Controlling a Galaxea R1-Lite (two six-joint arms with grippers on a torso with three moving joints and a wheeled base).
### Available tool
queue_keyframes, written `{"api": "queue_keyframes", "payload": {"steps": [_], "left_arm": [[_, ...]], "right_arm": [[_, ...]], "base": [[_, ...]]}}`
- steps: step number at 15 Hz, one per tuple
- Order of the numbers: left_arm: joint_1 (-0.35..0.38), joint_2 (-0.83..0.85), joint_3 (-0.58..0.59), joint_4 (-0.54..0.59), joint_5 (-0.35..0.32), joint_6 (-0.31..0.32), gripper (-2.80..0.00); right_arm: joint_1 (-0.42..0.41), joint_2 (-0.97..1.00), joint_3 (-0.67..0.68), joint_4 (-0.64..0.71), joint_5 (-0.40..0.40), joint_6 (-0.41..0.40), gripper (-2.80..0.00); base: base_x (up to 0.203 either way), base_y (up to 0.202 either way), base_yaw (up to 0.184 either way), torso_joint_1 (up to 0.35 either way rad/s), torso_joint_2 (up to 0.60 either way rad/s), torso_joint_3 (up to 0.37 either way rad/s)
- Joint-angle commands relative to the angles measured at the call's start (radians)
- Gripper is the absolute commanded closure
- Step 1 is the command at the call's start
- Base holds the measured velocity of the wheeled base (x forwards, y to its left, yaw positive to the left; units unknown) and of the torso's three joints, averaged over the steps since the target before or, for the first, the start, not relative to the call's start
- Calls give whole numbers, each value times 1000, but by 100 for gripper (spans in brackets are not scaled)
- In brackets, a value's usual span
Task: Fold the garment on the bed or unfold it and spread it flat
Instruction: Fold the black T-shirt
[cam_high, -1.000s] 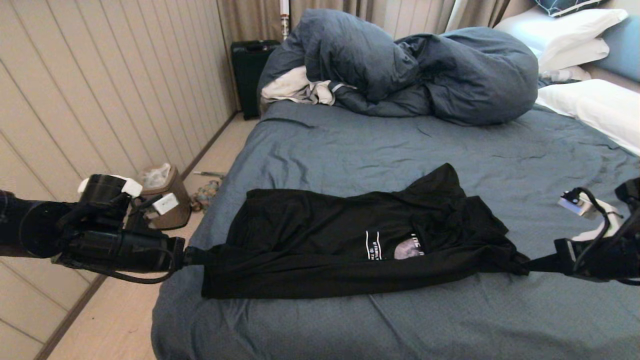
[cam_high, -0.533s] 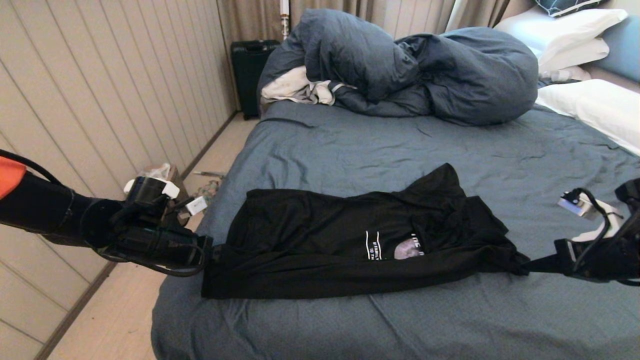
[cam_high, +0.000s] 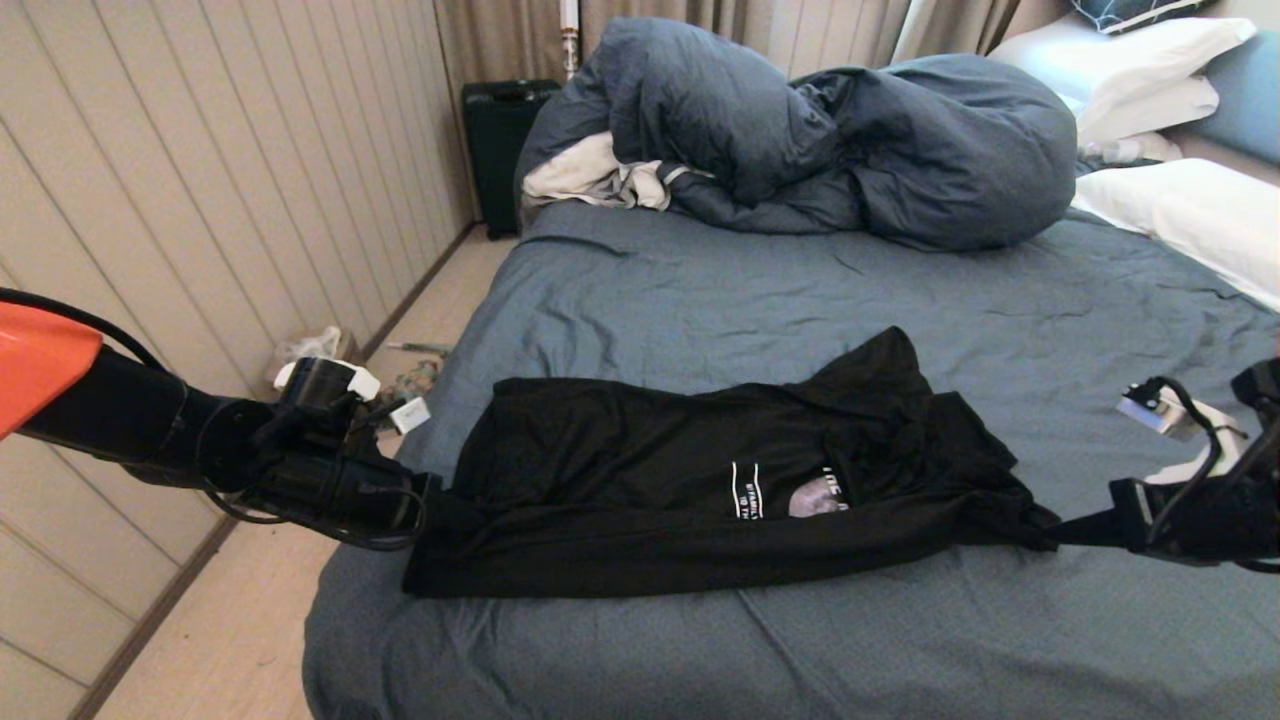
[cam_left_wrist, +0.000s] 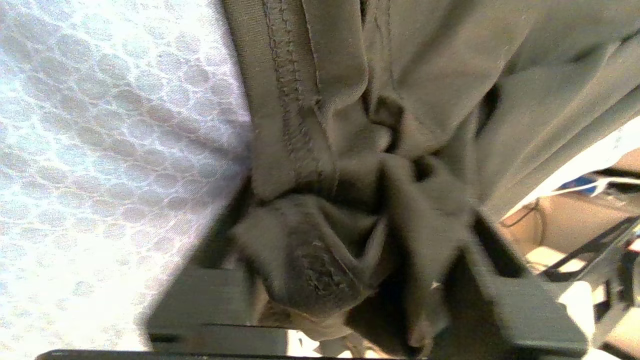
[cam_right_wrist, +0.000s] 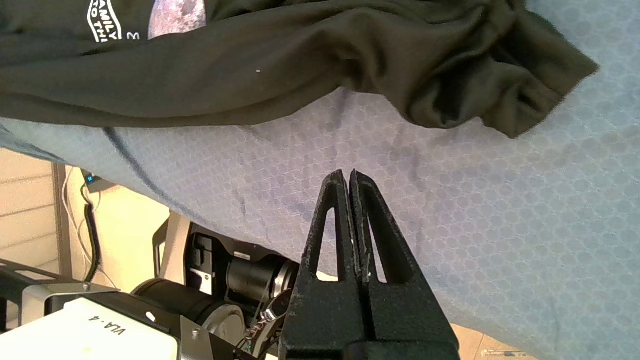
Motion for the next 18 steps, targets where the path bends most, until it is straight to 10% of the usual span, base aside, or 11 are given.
{"api": "queue_keyframes", "payload": {"steps": [1, 12, 13, 18], "left_arm": [[1, -10, -4, 0, -9, -14, 0], [-33, -121, 38, 10, -32, -51, 0], [-33, -120, 38, 10, -32, -51, 0], [-35, -115, 35, 9, -32, -63, 0]], "right_arm": [[-2, -1, -6, 2, 4, 2, 0], [-141, 111, -136, 5, -14, 27, 0], [-144, 146, -142, 0, -27, 27, -280], [-145, 201, -152, -8, -54, -3, -280]], "base": [[0, 0, 0, 0, 0, 0], [0, 0, 0, 0, 0, 0], [0, 0, 0, 0, 0, 0], [0, 0, 0, 0, 0, 0]]}}
